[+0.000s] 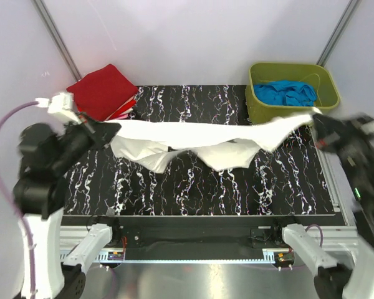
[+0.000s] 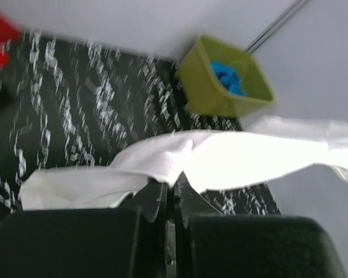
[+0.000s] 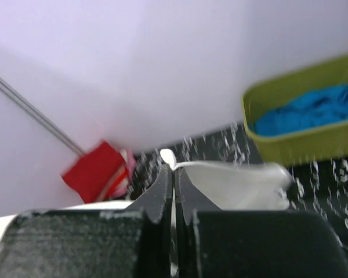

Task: Fold and stack the t-shirts
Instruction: Flatten the tshirt out

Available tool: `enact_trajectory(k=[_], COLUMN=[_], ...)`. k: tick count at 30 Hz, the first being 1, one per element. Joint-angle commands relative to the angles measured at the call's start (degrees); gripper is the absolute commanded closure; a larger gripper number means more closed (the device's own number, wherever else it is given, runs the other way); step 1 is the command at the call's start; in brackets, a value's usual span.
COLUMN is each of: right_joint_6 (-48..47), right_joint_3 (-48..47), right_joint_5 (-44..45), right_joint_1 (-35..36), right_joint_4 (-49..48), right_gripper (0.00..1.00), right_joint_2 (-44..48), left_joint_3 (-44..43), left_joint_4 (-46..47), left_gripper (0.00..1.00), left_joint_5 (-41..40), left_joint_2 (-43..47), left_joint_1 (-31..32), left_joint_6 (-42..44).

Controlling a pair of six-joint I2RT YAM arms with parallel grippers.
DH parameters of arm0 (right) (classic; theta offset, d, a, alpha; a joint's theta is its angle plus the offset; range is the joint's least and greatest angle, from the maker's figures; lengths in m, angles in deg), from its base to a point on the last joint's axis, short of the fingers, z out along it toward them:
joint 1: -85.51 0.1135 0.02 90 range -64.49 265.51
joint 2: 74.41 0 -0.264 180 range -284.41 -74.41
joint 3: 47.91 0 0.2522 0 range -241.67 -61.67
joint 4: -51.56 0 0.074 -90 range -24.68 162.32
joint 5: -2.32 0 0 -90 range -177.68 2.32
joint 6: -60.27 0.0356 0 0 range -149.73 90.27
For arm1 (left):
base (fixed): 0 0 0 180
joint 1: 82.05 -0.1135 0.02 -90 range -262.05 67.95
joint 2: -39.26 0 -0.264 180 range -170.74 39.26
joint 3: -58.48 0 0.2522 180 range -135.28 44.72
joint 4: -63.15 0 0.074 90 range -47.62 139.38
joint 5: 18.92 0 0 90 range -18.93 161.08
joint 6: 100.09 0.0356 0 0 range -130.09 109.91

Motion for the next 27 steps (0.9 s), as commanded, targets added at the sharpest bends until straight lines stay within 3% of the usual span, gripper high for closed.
enact_trajectory(k=[1,6,11,16,20,24,25,26,27], right_joint_6=[0.45,-1.3,-4.38,-6.67,-5.35,-3.5,-3.5,-3.68,-3.42], right_joint_3=[-2.55,-9.83,-15.55,-19.6,-20.31,-21.08,-24.67,-31.23,-53.39], right_joint_5=[8.48,14.29,16.13,16.23,13.6,11.58,9.48,4.41,2.71], right_joint_1=[-0.16,1.77,3.79,5.55,5.46,4.77,4.24,3.62,3.27], right_joint_4=[-4.69,-4.96,-6.28,-5.67,-3.03,-3.89,-3.3,-0.59,10.66], right_gripper=[1.0,1.0,1.0,1.0,1.0,1.0,0.88,0.6,0.3], right_joint_2=[7.85,10.59,5.69,-5.56,-23.27,-43.33,-48.86,-62.66,-70.89], left_joint_3=[-10.05,-25.51,-32.13,-28.9,-18.82,-8.25,-7.97,-8.66,-10.85], left_joint_4=[-0.45,-4.14,-9.15,-14.08,-15.4,-9.88,-9.17,-9.16,-8.9], left_gripper=[1.0,1.0,1.0,1.0,0.98,0.9,0.9,0.87,0.67], left_joint_5=[3.58,1.21,-2.4,-10.04,-14.26,-5.59,-3.48,0.28,1.71], left_joint_2=[3.69,5.46,1.96,-4.11,-13.23,-27.03,-35.59,-40.03,-43.72], left_joint_1=[0.08,0.08,0.17,0.52,-0.09,-8.32,-12.18,-13.35,-13.89], left_joint_6=[5.51,7.71,9.03,7.63,5.26,4.73,4.38,4.03,4.03])
